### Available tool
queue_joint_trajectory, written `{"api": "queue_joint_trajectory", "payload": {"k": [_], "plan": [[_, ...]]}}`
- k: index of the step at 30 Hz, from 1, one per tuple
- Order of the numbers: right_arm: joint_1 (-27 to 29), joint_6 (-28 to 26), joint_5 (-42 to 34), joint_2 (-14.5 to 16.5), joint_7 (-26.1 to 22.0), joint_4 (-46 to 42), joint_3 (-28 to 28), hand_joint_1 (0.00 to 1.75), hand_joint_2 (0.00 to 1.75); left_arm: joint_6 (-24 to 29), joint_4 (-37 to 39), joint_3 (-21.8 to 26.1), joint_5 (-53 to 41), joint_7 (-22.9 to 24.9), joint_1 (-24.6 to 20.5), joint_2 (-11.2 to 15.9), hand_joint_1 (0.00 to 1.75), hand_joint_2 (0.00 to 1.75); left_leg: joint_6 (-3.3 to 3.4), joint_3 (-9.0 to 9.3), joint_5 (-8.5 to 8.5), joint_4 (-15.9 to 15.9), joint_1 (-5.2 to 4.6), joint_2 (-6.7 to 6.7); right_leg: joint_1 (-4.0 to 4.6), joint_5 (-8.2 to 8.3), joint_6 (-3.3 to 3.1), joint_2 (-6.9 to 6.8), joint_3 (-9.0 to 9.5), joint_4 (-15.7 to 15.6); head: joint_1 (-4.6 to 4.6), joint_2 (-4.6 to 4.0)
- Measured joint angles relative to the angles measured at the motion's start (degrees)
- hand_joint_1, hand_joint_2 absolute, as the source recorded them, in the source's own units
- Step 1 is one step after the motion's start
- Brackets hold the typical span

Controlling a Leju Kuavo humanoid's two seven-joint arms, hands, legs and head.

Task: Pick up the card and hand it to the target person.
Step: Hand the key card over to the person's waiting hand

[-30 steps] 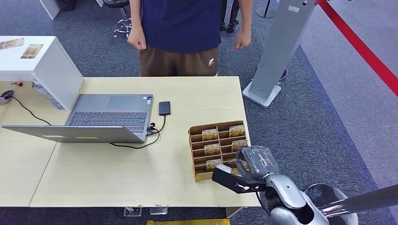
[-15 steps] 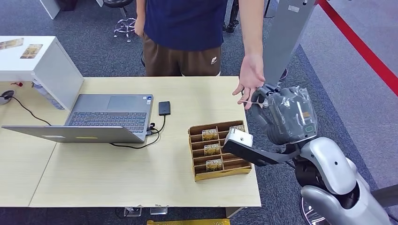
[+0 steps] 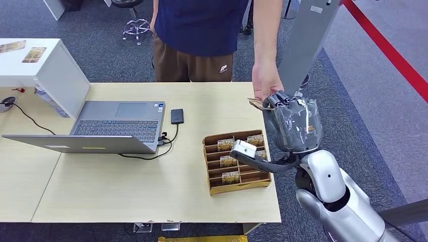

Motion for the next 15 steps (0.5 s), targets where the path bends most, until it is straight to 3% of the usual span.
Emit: {"api": "queue_joint_trajectory", "payload": {"k": [1, 2, 6, 9, 11, 15], "plan": [[0.13, 0.00, 0.03, 0.15, 0.02, 0.59, 0.04, 0.00, 1.75, -0.30, 0.01, -0.02, -0.21, 0.09, 0.00, 0.00, 0.00, 1.75, 0.00, -0.02, 0.00, 0.00, 0.00, 0.00, 0.00, 0.00, 0.00, 0.00, -0.02, 0.00, 0.01, 0.00], [0.24, 0.01, 0.15, 0.27, 0.08, 1.07, 0.08, 0.00, 1.75, -0.56, 0.01, -0.06, -0.48, 0.26, 0.00, 0.00, 0.00, 1.75, 0.00, -0.03, 0.00, 0.00, 0.00, 0.00, 0.00, 0.00, 0.00, 0.00, -0.04, 0.00, -0.01, 0.00], [0.70, 0.02, 0.99, 0.65, 0.62, 2.41, 0.13, 0.00, 1.75, -0.85, 0.00, -0.37, -1.00, 0.63, -0.01, 0.00, 0.00, 0.00, 0.00, -0.04, 0.00, 0.00, 0.00, 0.00, 0.00, -0.01, 0.00, 0.01, -0.07, 0.00, -0.03, 0.00], [1.43, -0.47, -1.00, 0.73, 0.59, 2.79, 0.05, 0.00, 1.75, -0.41, 0.01, -0.45, -0.66, 0.61, 0.00, 0.00, 0.00, 0.00, 0.00, -0.03, 0.00, 0.00, 0.00, 0.00, 0.00, -0.01, 0.00, 0.01, -0.06, 0.00, -0.01, 0.00], [2.44, -1.89, -6.23, 0.87, -0.40, 2.86, -0.17, 0.00, 1.75, 0.14, 0.01, -0.47, -0.42, 0.62, 0.01, 0.00, 0.00, 0.00, 0.00, -0.02, 0.00, 0.00, 0.00, 0.00, 0.00, -0.01, 0.00, 0.01, -0.05, 0.00, 0.01, 0.00], [5.93, -6.50, -28.00, 1.27, -5.74, 2.86, -1.16, 0.00, 1.75, 0.98, 0.01, -0.48, 0.14, 1.14, 0.03, 0.00, 0.00, 0.00, 0.00, 0.00, 0.00, 0.00, 0.00, 0.00, 0.00, 0.00, 0.00, 0.00, -0.04, 0.00, 0.00, 0.00]]}}
